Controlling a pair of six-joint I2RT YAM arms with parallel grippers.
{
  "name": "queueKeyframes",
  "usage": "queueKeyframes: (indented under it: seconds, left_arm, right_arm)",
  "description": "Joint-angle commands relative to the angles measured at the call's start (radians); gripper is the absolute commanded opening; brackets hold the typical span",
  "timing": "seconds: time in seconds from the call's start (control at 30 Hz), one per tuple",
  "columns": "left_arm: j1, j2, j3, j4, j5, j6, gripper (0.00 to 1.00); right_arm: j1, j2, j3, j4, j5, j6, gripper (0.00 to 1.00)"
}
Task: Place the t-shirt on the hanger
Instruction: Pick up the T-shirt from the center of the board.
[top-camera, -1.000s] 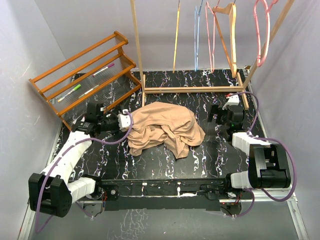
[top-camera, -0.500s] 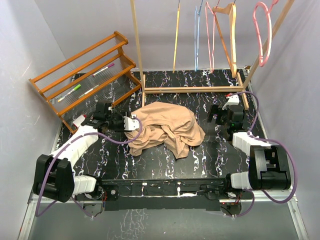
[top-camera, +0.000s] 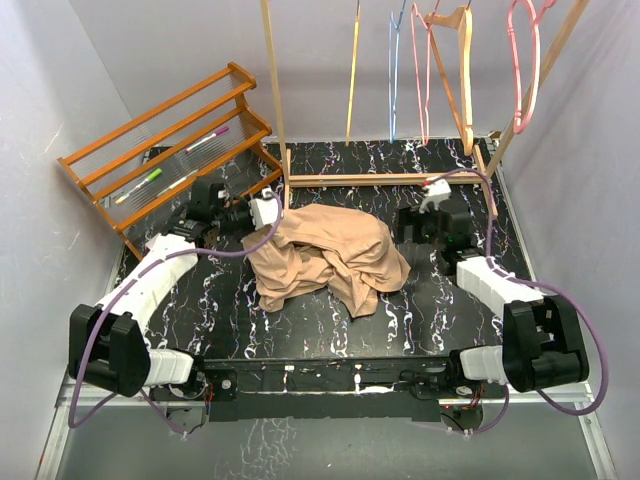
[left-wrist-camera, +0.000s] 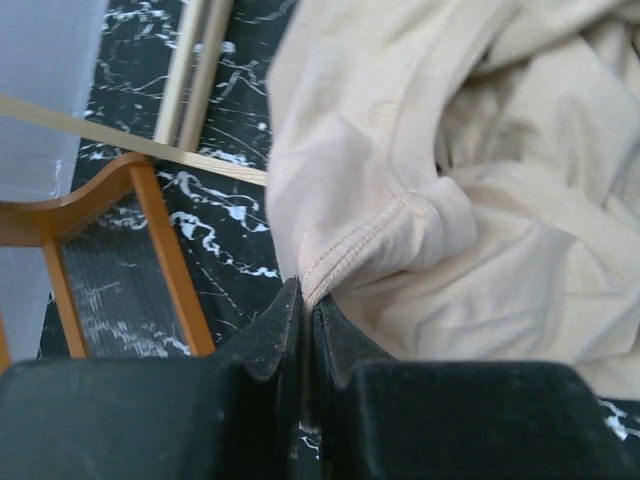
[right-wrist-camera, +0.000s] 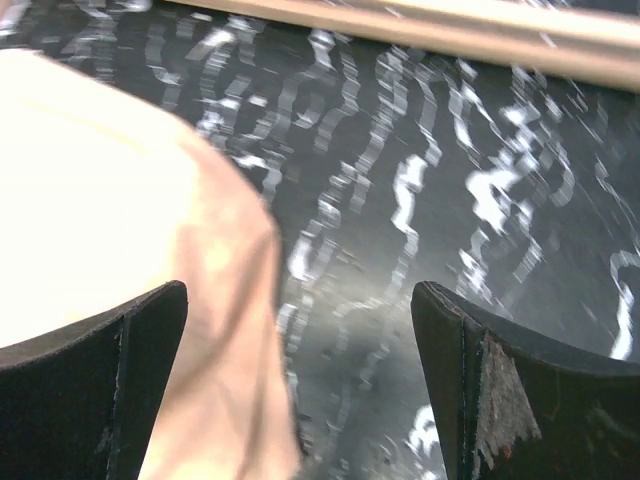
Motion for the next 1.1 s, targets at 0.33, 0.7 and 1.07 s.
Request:
queueKeyframes:
  seconds: [0.33,0.7,1.07]
  left_arm:
    - [-0.003,0.061,0.225,-0.101,-0.042,-0.504,0.00]
    - [-0.004,0.084,0.312,-0.218,0.042,-0.689,0.00]
    - [-0.003,0.099,0.369,-0.283,0.086,-0.791,0.00]
  right_arm:
    - [0.344,-0.048,0.141,0.010,-0.020,-0.178,0.98]
    - [0.609,0.066,0.147,0.232,0.117,-0.214,0.98]
    - [0.708,0.223,0.190,0.386,0.151,-0.239,0.99]
